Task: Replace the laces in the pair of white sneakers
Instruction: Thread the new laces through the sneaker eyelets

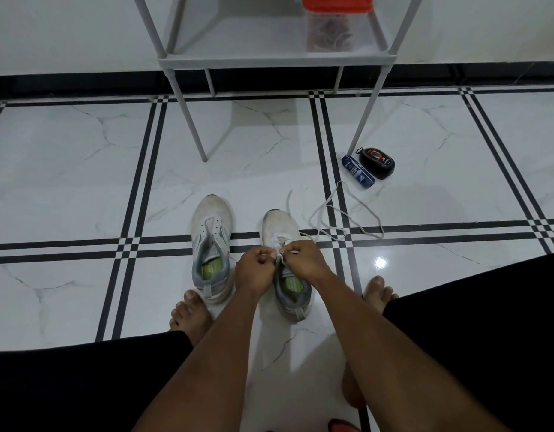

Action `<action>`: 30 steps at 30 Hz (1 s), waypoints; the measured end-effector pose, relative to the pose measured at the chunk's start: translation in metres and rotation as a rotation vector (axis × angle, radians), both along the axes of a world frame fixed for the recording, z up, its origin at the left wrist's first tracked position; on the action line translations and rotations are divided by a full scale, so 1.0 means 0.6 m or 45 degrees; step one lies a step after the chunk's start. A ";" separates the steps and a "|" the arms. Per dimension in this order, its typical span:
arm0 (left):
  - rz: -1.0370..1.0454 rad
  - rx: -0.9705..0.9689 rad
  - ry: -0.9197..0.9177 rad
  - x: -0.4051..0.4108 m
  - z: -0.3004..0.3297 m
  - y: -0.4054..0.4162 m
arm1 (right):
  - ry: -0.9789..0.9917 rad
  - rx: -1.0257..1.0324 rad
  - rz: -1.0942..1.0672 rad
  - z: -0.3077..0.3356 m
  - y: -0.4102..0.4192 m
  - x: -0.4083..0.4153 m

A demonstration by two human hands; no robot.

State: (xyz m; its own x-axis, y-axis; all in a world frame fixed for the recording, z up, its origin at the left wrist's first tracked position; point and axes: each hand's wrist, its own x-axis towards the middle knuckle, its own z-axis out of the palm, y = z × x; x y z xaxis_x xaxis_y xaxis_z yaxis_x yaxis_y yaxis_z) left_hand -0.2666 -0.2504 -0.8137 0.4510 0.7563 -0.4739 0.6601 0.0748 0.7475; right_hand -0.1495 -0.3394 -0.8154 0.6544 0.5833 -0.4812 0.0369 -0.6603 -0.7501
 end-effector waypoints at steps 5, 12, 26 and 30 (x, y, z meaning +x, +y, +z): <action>-0.009 -0.099 0.010 0.009 -0.004 0.029 | 0.074 0.079 -0.007 0.002 0.003 -0.003; -0.356 0.116 0.241 0.034 0.041 0.079 | -0.761 -0.114 -0.072 0.016 -0.034 -0.087; -0.653 0.258 0.369 0.059 0.079 0.077 | -0.686 -0.206 -0.040 -0.018 -0.041 -0.103; -0.460 0.211 0.274 0.067 0.066 0.075 | -0.696 -0.200 -0.036 -0.020 -0.041 -0.102</action>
